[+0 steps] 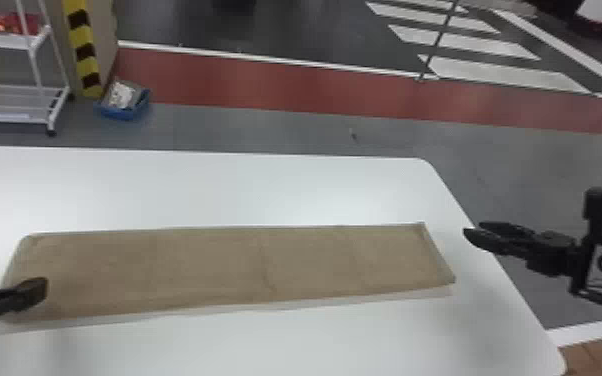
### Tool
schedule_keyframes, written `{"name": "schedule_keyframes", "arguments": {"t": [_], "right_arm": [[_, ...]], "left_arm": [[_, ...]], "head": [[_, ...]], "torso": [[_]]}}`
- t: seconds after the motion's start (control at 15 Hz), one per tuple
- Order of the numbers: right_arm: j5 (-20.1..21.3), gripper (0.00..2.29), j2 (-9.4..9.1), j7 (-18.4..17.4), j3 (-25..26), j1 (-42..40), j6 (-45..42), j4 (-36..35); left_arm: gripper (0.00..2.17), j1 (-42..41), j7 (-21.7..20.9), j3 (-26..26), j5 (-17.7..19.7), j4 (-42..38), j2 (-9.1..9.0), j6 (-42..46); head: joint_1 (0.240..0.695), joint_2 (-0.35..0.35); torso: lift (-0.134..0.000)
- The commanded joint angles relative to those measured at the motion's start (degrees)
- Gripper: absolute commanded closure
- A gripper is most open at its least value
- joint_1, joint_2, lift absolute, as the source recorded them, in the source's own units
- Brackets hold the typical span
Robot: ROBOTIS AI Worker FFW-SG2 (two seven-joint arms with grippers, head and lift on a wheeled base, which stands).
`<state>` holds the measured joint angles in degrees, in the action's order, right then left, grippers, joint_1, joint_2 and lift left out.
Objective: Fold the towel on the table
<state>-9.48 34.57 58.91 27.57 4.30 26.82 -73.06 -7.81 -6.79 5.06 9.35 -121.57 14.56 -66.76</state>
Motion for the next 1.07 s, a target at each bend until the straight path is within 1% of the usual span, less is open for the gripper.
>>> {"name": "schedule_keyframes", "arguments": {"t": [0.0, 0.47, 1.0], "right_arm": [[0.0, 0.44, 0.06, 0.0, -0.4, 0.0, -0.7, 0.4], [-0.5, 0.44, -0.03, 0.1, -0.4, -0.2, -1.4, 0.4], [-1.3, 0.44, -0.12, 0.1, -0.2, -0.9, -1.5, 0.0]], "left_arm": [[0.26, 0.3, 0.1, -0.2, 0.0, 0.2, -0.06, 0.0], [0.26, 0.9, -0.2, -0.2, -0.1, 0.3, -0.15, 0.0], [0.27, 1.5, -1.0, 0.0, -0.2, 1.8, 0.29, -0.4]], "head": [[0.695, -0.273], [0.695, -0.272], [0.695, -0.266]], "torso": [[-0.124], [-0.124], [-0.124]]}}
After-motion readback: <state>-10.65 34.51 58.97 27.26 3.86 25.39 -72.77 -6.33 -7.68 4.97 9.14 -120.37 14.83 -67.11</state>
